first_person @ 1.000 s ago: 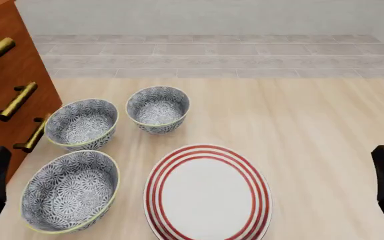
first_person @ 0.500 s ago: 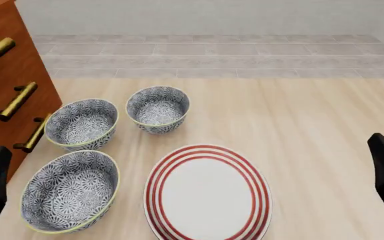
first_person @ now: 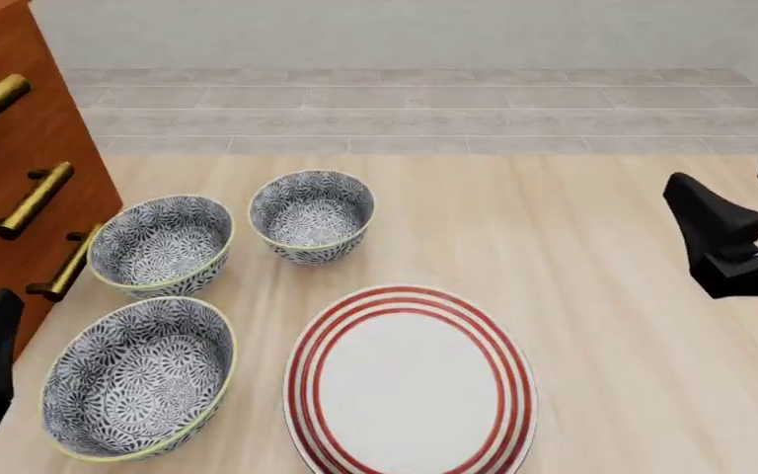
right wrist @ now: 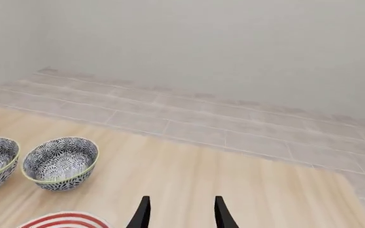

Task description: Pick up the bowl and put it in the front on the plate.

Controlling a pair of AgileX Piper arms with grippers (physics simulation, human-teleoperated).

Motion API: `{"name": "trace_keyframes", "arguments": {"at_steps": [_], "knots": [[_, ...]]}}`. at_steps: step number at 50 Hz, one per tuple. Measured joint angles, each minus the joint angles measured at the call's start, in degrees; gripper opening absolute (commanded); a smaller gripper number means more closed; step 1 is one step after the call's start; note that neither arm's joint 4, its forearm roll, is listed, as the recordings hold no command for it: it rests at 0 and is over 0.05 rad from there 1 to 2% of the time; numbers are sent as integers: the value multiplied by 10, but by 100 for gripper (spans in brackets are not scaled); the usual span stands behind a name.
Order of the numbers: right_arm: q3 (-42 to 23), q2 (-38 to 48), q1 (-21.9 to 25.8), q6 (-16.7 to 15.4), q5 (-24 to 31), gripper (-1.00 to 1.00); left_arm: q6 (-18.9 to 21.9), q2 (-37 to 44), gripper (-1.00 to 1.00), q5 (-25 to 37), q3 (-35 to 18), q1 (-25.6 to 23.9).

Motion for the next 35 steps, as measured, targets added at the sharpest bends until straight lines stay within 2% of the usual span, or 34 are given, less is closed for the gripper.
{"name": "trace_keyframes", "arguments": {"at_steps": [27,35], "knots": [[-188,217,75,-48,26,100,0,0,100,0,0,0],[-252,285,95,-49,49,100,0,0,100,0,0,0]]}}
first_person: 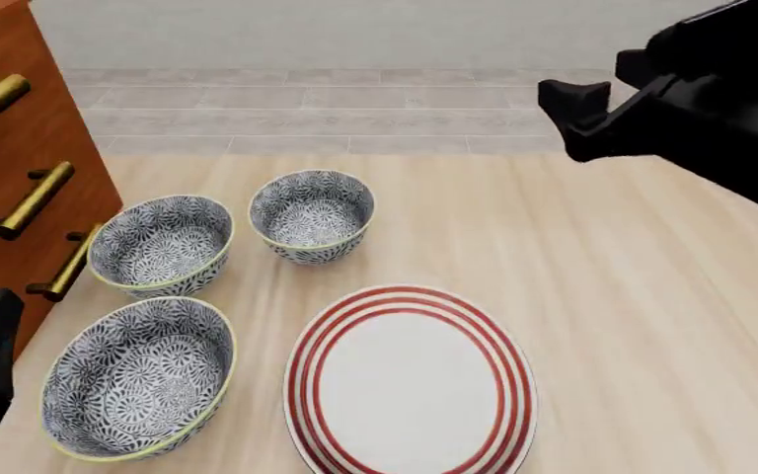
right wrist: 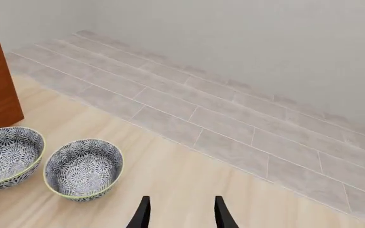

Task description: Pick up the bowl and put it in the front on the plate.

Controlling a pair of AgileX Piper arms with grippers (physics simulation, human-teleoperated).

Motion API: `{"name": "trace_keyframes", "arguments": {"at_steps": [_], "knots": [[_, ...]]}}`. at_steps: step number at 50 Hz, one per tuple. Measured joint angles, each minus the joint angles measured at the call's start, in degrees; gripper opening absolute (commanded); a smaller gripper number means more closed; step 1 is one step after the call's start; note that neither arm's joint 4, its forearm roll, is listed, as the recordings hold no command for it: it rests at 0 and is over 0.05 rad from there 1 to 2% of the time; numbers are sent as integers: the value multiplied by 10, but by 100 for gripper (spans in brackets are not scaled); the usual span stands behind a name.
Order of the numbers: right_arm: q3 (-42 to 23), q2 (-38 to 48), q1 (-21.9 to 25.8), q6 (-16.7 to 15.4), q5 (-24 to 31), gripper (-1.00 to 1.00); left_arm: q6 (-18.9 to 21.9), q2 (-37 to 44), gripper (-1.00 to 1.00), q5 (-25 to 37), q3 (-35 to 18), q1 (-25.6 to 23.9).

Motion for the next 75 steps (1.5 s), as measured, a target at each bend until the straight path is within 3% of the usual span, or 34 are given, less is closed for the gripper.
{"name": "trace_keyframes", "arguments": {"at_steps": [20,39,75], "knots": [[-160,169,35,12,71,100,0,0,100,0,0,0],[-304,279,72,72,156,100,0,0,100,0,0,0],[-426,435,90,95,182,100,0,0,100,0,0,0]]}}
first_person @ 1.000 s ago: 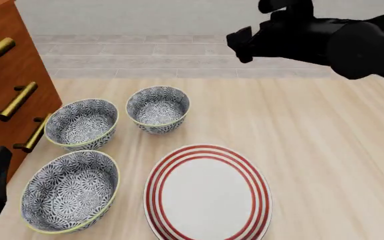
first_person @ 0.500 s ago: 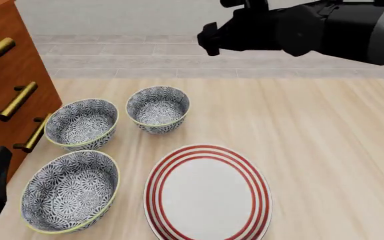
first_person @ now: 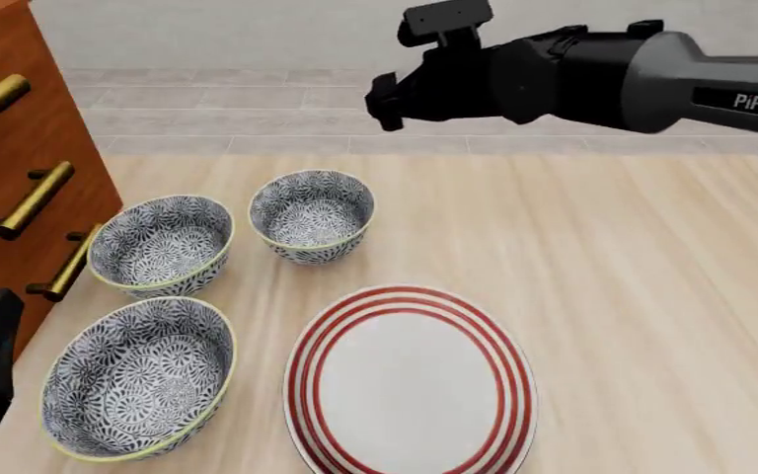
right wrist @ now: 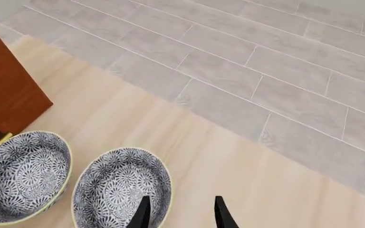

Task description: Pick up the bowl and put it in the front on the plate.

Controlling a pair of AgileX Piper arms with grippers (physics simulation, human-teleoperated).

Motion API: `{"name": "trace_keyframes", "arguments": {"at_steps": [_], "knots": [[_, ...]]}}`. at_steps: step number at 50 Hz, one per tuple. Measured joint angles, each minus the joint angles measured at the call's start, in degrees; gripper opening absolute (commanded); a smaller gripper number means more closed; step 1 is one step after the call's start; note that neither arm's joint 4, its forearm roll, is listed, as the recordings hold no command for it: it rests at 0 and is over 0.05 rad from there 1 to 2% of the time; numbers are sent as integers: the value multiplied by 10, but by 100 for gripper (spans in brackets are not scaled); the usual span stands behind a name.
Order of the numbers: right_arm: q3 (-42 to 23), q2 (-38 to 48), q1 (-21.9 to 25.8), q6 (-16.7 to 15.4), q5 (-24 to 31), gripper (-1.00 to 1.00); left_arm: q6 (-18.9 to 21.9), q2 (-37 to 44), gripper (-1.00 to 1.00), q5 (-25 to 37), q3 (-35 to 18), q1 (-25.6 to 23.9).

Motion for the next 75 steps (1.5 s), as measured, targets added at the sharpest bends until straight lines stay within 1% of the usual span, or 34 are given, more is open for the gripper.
{"name": "trace_keyframes", "arguments": {"at_steps": [33,75], "knots": [[-86,114,13,5,18,100,0,0,100,0,0,0],[-154,209,22,28,35,100,0,0,100,0,0,0]]}}
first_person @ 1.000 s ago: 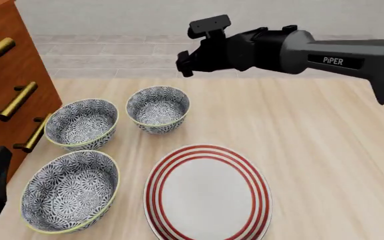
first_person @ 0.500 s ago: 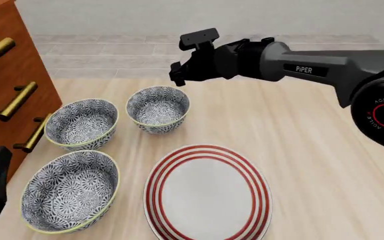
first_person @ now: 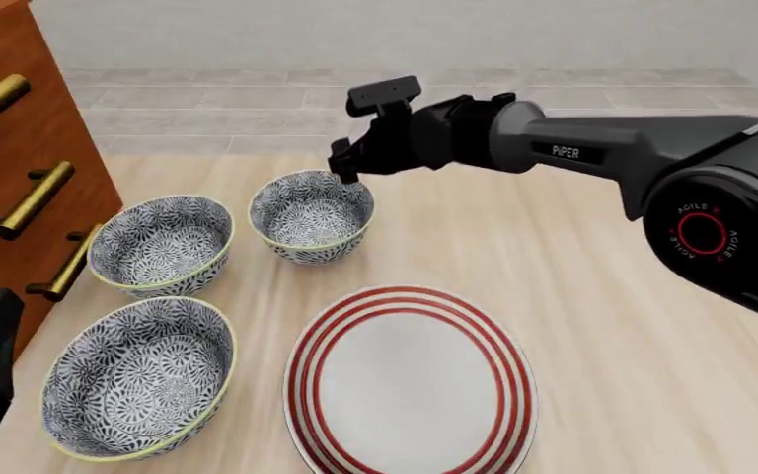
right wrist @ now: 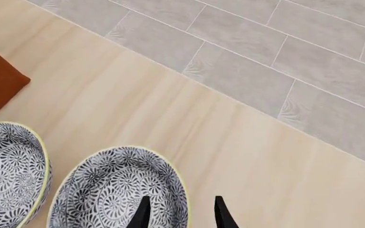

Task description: Pick up the bowl and put it in the front on the plate.

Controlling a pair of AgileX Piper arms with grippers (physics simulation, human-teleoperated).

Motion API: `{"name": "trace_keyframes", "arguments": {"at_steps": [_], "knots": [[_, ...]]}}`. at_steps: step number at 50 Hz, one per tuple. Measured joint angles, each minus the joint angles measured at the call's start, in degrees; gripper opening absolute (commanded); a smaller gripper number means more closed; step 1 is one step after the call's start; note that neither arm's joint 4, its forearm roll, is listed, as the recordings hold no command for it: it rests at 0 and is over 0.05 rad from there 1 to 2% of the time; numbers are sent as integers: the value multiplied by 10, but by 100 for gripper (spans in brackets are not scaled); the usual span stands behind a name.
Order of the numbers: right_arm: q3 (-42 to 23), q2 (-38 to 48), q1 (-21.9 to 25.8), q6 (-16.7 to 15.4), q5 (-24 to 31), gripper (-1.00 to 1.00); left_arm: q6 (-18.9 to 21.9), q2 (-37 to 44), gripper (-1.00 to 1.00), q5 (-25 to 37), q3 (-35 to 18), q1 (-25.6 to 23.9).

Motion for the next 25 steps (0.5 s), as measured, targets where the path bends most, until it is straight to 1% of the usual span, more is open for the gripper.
{"name": "trace_keyframes", "arguments": {"at_steps": [25], "knots": [[-22,41,-6,10,1,100,0,0,100,0,0,0]]}}
